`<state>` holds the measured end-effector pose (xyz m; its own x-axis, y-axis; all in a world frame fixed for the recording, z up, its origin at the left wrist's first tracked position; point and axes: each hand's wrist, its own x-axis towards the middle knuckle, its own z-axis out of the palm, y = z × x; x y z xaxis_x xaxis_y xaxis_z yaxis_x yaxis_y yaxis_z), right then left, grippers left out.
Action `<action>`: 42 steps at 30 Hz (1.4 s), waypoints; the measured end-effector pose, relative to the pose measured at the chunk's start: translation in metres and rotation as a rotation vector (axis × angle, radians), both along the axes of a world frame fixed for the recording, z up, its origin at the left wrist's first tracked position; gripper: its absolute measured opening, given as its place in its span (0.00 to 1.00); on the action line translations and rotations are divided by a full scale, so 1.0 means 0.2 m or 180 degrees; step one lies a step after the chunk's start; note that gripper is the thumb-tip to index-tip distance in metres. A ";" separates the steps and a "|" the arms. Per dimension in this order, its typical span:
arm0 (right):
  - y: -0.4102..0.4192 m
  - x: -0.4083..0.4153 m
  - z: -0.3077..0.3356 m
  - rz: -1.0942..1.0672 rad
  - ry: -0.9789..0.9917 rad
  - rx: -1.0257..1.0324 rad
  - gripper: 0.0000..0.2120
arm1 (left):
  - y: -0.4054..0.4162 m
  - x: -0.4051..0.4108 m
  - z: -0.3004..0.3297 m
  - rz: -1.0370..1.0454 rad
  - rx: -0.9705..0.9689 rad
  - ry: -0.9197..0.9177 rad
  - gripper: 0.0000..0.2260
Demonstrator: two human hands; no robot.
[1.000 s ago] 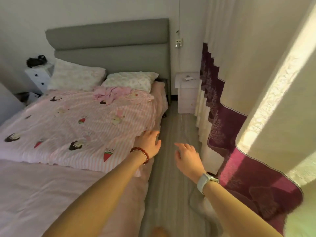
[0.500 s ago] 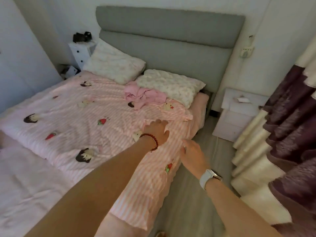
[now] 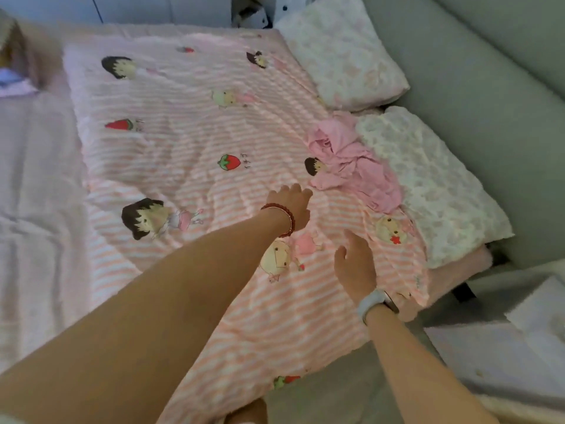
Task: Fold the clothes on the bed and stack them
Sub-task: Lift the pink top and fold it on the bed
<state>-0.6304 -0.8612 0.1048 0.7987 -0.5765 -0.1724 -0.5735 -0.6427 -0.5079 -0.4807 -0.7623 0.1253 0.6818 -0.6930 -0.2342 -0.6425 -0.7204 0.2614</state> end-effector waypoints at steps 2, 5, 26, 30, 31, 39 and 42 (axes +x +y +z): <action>-0.11 0.18 -0.12 0.0104 0.0113 -0.0179 0.22 | -0.03 0.14 -0.16 0.0065 0.0142 -0.0027 0.22; -0.27 0.44 -0.30 0.0275 0.0126 -0.0506 0.22 | -0.12 0.35 -0.44 0.0029 0.0262 -0.0022 0.26; -0.43 0.89 -0.66 0.0355 -0.0506 -0.0790 0.07 | -0.25 0.64 -0.88 -0.0026 0.0041 -0.0343 0.25; -0.22 0.67 -0.55 0.0334 -0.0747 -0.0412 0.07 | -0.09 0.49 -0.69 -0.0103 -0.0179 -0.0008 0.26; -0.15 0.61 -0.50 0.0293 -0.0836 -0.0319 0.07 | -0.03 0.44 -0.63 -0.0151 -0.0183 0.0046 0.26; 0.59 0.10 0.03 0.0340 -0.1422 0.0330 0.08 | 0.61 -0.01 -0.16 -0.0592 -0.0602 0.0351 0.33; 0.88 -0.07 0.25 0.0432 -0.1596 0.0535 0.10 | 0.85 -0.17 0.00 -0.0770 -0.0679 0.0474 0.30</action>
<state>-0.6440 -0.6861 0.1551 0.8720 -0.4598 0.1677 -0.1522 -0.5804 -0.8000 -0.5154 -0.5914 0.1258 0.4613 -0.8742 -0.1513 -0.7313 -0.4712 0.4931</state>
